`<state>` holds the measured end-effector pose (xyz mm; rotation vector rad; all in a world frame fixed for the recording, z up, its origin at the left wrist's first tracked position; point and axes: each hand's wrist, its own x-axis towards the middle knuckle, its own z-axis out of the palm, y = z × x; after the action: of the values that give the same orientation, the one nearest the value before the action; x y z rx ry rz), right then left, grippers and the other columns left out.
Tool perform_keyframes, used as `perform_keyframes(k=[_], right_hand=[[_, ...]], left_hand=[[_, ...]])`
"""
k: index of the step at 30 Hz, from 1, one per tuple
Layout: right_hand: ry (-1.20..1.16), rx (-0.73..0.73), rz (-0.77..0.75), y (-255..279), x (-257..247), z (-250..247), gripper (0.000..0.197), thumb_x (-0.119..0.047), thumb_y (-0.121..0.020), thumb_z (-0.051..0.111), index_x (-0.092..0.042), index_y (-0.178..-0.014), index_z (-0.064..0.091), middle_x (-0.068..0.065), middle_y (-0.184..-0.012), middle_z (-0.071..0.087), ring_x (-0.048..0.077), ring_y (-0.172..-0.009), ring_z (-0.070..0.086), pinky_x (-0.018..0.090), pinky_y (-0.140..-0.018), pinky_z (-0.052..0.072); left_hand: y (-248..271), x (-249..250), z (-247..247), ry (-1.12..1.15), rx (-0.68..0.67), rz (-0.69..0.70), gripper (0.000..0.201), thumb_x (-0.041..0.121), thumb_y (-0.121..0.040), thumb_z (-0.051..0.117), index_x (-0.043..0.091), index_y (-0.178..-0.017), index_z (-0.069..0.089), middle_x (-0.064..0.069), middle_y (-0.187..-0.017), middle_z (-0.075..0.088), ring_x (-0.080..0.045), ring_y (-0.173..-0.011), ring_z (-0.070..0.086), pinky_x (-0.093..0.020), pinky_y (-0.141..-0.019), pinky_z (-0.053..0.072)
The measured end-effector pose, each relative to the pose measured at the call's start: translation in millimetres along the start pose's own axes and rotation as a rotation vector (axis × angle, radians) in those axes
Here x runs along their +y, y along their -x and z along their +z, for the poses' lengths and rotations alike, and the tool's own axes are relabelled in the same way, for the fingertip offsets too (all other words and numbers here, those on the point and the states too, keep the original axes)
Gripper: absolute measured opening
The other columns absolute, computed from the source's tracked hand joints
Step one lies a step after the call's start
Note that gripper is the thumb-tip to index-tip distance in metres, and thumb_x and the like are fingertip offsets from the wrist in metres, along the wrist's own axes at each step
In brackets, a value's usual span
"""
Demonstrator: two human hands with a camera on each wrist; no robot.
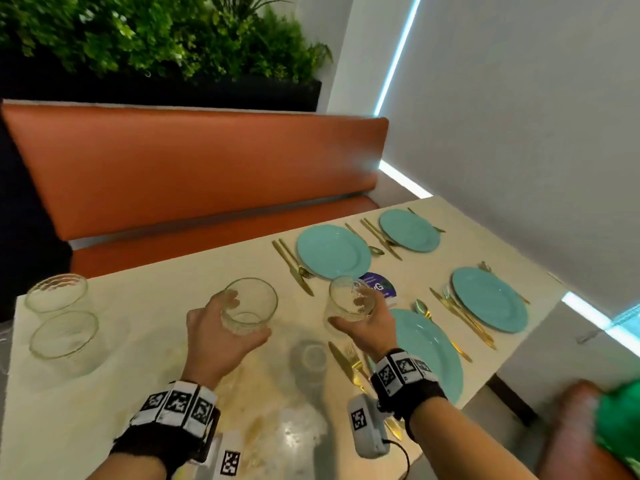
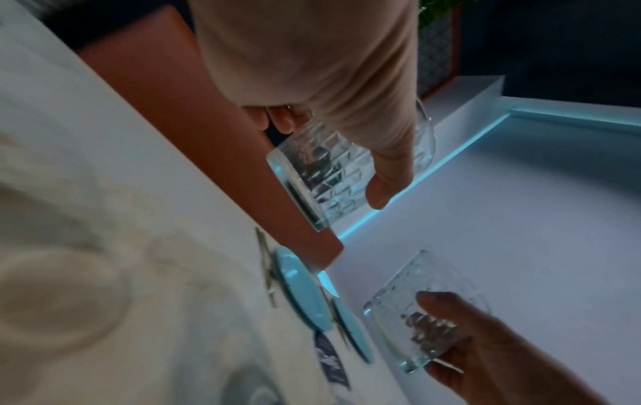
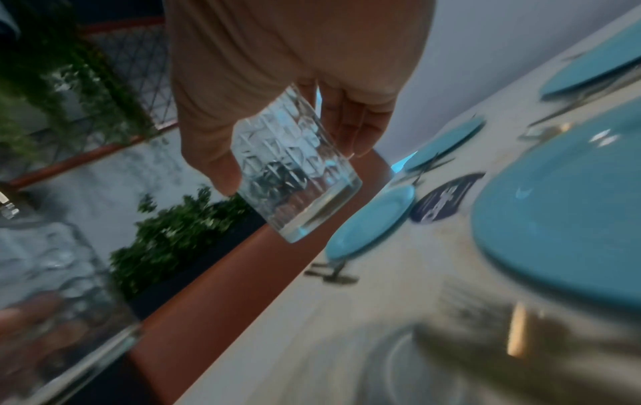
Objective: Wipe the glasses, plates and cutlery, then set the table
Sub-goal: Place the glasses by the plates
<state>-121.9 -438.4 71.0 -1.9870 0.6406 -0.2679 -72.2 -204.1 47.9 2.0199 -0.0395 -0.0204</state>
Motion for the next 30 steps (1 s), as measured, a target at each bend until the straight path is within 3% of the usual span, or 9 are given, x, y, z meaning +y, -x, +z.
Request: perform_keyframes(k=[2,6,10,13,15,20,24,27,30], right_hand=[[0.009,0.069,0.014,-30.4,9.7,-32.2,0.073,-0.017,-0.059,0.086,-0.015,-0.121,0.048,0.001,-0.109,0.06,0.016,-0.098,0.057,0.021,-0.08,0.042],[0.016,0.185,0.079,-118.1,45.5,-106.7,0.074,-0.022,-0.059,0.085,-0.016,-0.123,0.047,0.007,-0.117,0.059,0.02,-0.102,0.056,0.026,-0.084,0.044],[0.065,0.208,0.152,-210.6,80.2,-174.5,0.076,-0.024,-0.06,0.085,-0.013,-0.124,0.047,0.013,-0.12,0.059,0.027,-0.108,0.057,0.032,-0.09,0.045],[0.061,0.25,0.234,-275.3,103.5,-215.6,0.078,-0.025,-0.06,0.085,-0.012,-0.125,0.046,0.015,-0.122,0.057,0.029,-0.11,0.055,0.033,-0.091,0.045],[0.062,0.283,0.283,-315.8,118.5,-235.8,0.079,-0.026,-0.061,0.085,-0.01,-0.127,0.044,0.015,-0.124,0.055,0.031,-0.113,0.053,0.035,-0.094,0.044],[0.118,0.317,0.448,-398.7,154.3,-269.4,0.086,-0.036,-0.063,0.082,-0.017,-0.134,0.038,0.017,-0.132,0.048,0.036,-0.119,0.049,0.039,-0.094,0.043],[0.075,0.335,0.537,-440.4,179.9,-278.3,0.09,-0.036,-0.062,0.082,-0.019,-0.137,0.034,0.018,-0.133,0.047,0.037,-0.121,0.047,0.042,-0.094,0.043],[0.052,0.352,0.57,-457.2,193.9,-279.8,0.09,-0.035,-0.062,0.082,-0.019,-0.137,0.033,0.019,-0.132,0.049,0.038,-0.12,0.048,0.043,-0.094,0.044],[0.025,0.377,0.564,-466.5,201.5,-281.4,0.089,-0.032,-0.065,0.081,-0.018,-0.137,0.033,0.017,-0.132,0.051,0.038,-0.121,0.048,0.044,-0.098,0.043]], left_hand=[[-10.8,30.1,29.9,0.016,-0.032,0.014,0.084,0.027,-0.057,0.089,0.021,-0.13,0.048,0.006,-0.109,0.056,-0.02,-0.115,0.033,-0.032,-0.093,0.037],[-42.4,90.6,116.1,0.01,-0.073,0.034,0.081,0.026,-0.059,0.087,0.023,-0.13,0.048,0.016,-0.09,0.042,-0.022,-0.118,0.036,-0.032,-0.097,0.038],[-81.5,134.7,205.1,0.0,-0.114,0.047,0.088,0.035,-0.053,0.089,0.027,-0.13,0.047,-0.001,-0.119,0.053,-0.013,-0.104,0.037,-0.028,-0.096,0.037],[-109.1,161.7,263.3,-0.011,-0.158,0.03,0.092,0.037,-0.053,0.089,0.028,-0.133,0.045,-0.001,-0.121,0.053,-0.006,-0.097,0.034,-0.023,-0.091,0.034],[-124.7,175.6,294.5,-0.032,-0.163,0.024,0.093,0.037,-0.052,0.089,0.027,-0.133,0.045,-0.002,-0.119,0.051,-0.007,-0.099,0.035,-0.024,-0.095,0.035],[-156.3,195.5,356.4,-0.096,-0.216,0.049,0.078,0.029,-0.056,0.089,0.031,-0.123,0.048,0.02,-0.093,0.04,-0.014,-0.113,0.04,-0.021,-0.093,0.033],[-173.0,198.8,393.2,-0.132,-0.248,0.059,0.078,0.027,-0.058,0.089,0.03,-0.124,0.048,0.026,-0.09,0.035,-0.015,-0.112,0.04,-0.022,-0.09,0.034],[-181.3,197.2,414.8,-0.144,-0.268,0.044,0.083,0.029,-0.056,0.09,0.028,-0.128,0.048,0.024,-0.091,0.039,-0.016,-0.112,0.041,-0.022,-0.089,0.034],[-187.9,192.1,429.8,-0.139,-0.304,0.022,0.088,0.035,-0.053,0.09,0.03,-0.129,0.047,0.006,-0.11,0.053,-0.011,-0.11,0.039,-0.021,-0.088,0.033]])
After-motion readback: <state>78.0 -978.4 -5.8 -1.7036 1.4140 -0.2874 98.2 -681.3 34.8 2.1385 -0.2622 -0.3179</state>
